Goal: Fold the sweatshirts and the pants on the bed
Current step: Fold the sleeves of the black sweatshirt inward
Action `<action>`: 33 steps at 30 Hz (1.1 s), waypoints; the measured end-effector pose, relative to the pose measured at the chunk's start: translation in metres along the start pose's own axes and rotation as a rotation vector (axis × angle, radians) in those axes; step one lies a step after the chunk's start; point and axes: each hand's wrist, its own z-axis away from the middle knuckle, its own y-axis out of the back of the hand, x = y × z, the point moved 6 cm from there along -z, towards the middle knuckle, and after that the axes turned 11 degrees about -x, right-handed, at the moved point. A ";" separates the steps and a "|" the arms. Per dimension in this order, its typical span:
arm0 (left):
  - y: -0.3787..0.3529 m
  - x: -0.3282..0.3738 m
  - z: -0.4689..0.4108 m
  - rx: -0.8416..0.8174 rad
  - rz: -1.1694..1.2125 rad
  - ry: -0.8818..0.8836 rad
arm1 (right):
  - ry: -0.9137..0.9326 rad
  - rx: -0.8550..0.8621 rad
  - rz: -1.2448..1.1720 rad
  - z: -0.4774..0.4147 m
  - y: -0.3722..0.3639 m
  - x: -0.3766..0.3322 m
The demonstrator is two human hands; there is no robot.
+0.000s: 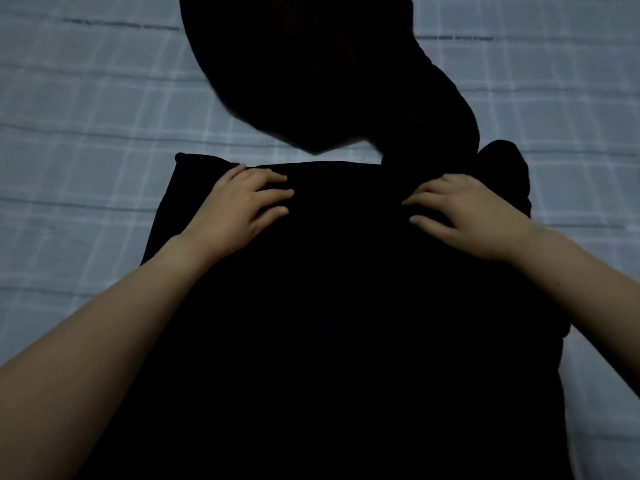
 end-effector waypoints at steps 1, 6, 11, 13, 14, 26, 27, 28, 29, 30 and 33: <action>0.000 -0.004 0.005 0.010 0.066 -0.015 | 0.034 0.033 -0.024 0.007 0.002 0.001; 0.002 -0.012 0.033 0.018 0.164 -0.108 | 0.101 0.194 -0.094 0.046 0.001 0.012; 0.008 -0.008 0.032 0.162 0.115 -0.061 | 0.079 0.273 -0.061 0.053 -0.008 0.015; 0.013 -0.008 0.023 0.192 0.093 -0.008 | 0.017 0.310 -0.102 0.043 -0.004 0.019; 0.016 -0.009 0.017 0.196 0.086 0.019 | -0.017 0.337 -0.146 0.038 0.000 0.022; 0.033 -0.012 -0.020 0.047 0.228 0.306 | -0.371 0.395 -0.363 0.001 0.046 0.053; 0.038 -0.003 -0.021 0.098 0.247 0.324 | -0.336 0.409 -0.319 0.002 0.051 0.045; 0.043 0.012 -0.022 0.161 0.228 0.301 | -0.285 0.437 -0.266 0.003 0.054 0.033; 0.044 0.031 -0.026 0.202 0.162 0.251 | -0.235 0.442 -0.218 0.001 0.054 0.019; 0.038 0.051 -0.030 0.200 0.076 0.197 | -0.213 0.402 -0.170 -0.003 0.046 0.004; -0.012 0.085 -0.040 -0.010 -0.115 0.140 | -0.303 0.161 0.005 -0.016 -0.009 -0.025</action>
